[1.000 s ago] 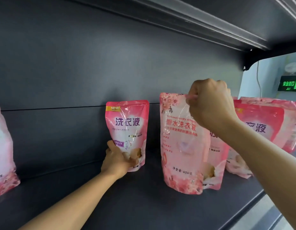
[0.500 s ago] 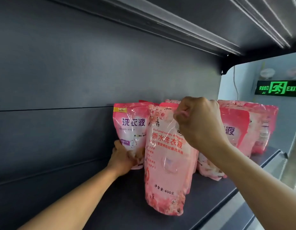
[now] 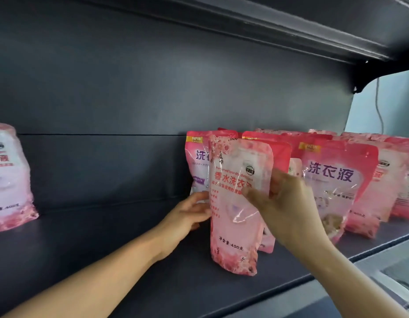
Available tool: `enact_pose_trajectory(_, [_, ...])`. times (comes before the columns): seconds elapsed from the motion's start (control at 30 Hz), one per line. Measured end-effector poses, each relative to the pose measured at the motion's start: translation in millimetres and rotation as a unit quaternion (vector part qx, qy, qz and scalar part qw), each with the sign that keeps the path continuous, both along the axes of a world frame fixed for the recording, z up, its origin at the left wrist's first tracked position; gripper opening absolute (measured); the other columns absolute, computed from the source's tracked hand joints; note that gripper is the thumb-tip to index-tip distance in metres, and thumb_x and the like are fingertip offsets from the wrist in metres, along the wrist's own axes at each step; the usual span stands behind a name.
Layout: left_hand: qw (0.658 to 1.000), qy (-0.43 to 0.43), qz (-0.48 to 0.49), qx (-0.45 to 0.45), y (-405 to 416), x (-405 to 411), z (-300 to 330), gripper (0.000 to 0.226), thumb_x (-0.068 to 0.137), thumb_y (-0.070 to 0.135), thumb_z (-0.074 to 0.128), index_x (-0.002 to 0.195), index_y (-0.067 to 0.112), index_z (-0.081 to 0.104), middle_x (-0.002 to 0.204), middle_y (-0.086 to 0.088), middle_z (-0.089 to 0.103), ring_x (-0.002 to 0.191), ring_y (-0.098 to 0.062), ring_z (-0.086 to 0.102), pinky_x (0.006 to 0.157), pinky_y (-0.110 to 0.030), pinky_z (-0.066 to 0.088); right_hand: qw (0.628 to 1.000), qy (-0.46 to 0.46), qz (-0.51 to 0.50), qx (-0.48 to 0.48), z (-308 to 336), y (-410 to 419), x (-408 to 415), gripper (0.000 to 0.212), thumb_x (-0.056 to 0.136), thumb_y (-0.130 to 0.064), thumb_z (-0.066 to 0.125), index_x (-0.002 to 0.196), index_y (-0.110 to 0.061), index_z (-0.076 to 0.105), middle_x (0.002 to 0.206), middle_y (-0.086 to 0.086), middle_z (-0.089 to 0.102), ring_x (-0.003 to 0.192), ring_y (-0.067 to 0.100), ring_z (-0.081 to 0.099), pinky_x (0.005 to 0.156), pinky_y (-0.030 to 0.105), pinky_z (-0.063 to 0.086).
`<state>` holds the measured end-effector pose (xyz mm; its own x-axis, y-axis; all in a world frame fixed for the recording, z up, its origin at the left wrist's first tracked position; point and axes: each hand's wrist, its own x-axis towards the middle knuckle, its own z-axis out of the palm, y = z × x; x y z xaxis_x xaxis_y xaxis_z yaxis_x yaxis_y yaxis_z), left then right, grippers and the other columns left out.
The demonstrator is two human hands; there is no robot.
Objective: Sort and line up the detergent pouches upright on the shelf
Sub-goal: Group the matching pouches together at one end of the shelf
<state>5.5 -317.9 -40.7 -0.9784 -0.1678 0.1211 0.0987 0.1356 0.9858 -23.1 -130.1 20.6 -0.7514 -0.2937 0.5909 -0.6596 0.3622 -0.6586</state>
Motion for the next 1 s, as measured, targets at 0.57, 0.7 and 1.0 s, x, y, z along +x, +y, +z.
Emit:
enact_pose_trajectory(0.57, [0.970,-0.003,0.196,-0.141,-22.3,107.6,-15.4,0.079,0.063,0.025,0.086,0.110,0.037,0.024,0.107,0.023,0.055,0.097,0.011,0.053,0.071,-0.005,0.043,0.911,-0.270,0.202,-0.239,-23.7,-101.9,39.4,0.035,0.097,-0.025,0.048,0.087,0.000,0.071,0.089,0.019,0.073,0.085,0.037,0.070,0.073,0.050,0.058])
enact_pose_trajectory(0.7, [0.947,0.006,0.284,-0.148,-74.8,160.5,-13.3,0.078,0.063,0.020,0.086,0.112,0.030,0.026,0.108,0.017,0.057,0.092,0.007,0.056,0.059,0.000,0.044,0.887,-0.287,0.298,-0.203,-16.9,-167.4,77.8,0.036,0.098,-0.026,0.045,0.091,-0.003,0.071,0.088,0.011,0.075,0.084,0.026,0.072,0.073,0.039,0.060])
enact_pose_trajectory(1.0, [0.903,-0.017,0.388,-0.186,-191.6,234.7,-15.8,0.077,0.063,0.023,0.086,0.111,0.026,0.027,0.105,0.015,0.057,0.092,0.001,0.057,0.064,-0.011,0.046,0.874,-0.298,0.359,-0.137,-15.7,-306.5,133.9,0.043,0.099,-0.034,0.037,0.088,-0.010,0.072,0.085,0.004,0.076,0.079,0.019,0.072,0.062,0.027,0.058])
